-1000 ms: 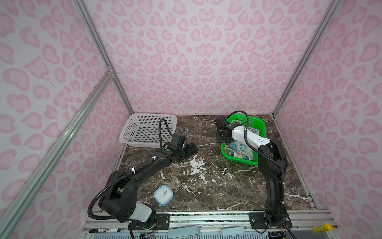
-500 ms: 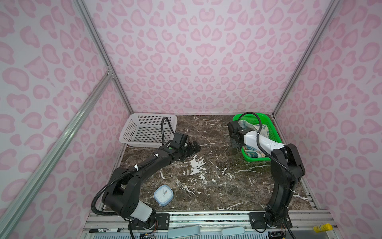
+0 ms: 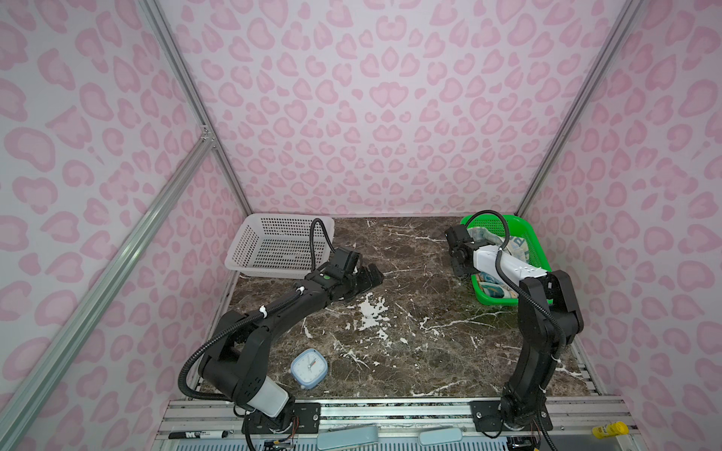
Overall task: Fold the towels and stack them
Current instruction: 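Grasp the green basket rim again with the right gripper and adjust its position, then grasp a blue bunny-print towel in the green basket with the right gripper and lift it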
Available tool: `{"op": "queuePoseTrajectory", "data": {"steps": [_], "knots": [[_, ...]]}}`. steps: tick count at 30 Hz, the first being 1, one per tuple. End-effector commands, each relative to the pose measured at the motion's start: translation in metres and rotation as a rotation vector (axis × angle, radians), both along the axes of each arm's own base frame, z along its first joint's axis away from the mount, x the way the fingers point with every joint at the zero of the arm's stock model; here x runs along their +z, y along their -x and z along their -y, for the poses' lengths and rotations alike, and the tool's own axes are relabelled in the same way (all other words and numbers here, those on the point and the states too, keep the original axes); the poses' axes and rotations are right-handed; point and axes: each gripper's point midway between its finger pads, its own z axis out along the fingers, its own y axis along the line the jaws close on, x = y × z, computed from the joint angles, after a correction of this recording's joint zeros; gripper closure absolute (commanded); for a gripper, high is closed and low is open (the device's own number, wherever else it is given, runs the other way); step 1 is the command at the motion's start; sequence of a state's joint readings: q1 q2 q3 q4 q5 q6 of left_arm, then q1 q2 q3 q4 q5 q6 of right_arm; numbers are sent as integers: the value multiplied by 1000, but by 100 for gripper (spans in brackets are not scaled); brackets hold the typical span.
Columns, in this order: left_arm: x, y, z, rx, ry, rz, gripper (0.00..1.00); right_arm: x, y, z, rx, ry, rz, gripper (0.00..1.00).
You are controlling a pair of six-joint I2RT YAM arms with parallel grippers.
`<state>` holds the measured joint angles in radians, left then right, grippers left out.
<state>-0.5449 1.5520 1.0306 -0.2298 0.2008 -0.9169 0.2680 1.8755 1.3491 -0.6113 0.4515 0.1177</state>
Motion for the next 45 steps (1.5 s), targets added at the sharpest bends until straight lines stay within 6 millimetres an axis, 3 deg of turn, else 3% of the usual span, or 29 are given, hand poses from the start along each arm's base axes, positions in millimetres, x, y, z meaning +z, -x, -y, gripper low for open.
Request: {"op": "queuePoseTrajectory", "data": {"steps": [1,3,6,9,12,16,21,24,29,35,37,42,45], "knots": [[11,-6,6,-6,35,50,3,-3,8,-2,26,-7,-35,84],[22,-6,9,-12,65,105,3,8,8,-2,20,-23,-10,75],[40,-6,13,-28,77,175,3,29,7,-14,37,-117,44,45],[52,-6,21,-74,69,218,3,62,6,-26,51,-256,130,24],[60,-6,31,-114,63,245,3,89,5,-11,-25,-373,221,8],[62,-14,43,-145,51,255,3,90,-1,32,-209,-559,287,1],[67,-26,67,-173,70,255,3,58,-9,67,-338,-642,255,2],[67,-30,82,-196,69,252,3,35,-16,70,-364,-705,224,9],[55,-32,89,-202,61,229,3,10,-26,66,-372,-742,198,33],[44,-27,83,-189,49,213,3,7,-33,60,-361,-773,202,87],[46,-26,81,-186,48,218,3,19,-32,56,-346,-773,220,100],[67,-24,74,-177,49,277,3,78,-29,38,-246,-704,292,100],[87,-21,66,-169,53,344,3,128,-29,17,-135,-631,351,100]]}}
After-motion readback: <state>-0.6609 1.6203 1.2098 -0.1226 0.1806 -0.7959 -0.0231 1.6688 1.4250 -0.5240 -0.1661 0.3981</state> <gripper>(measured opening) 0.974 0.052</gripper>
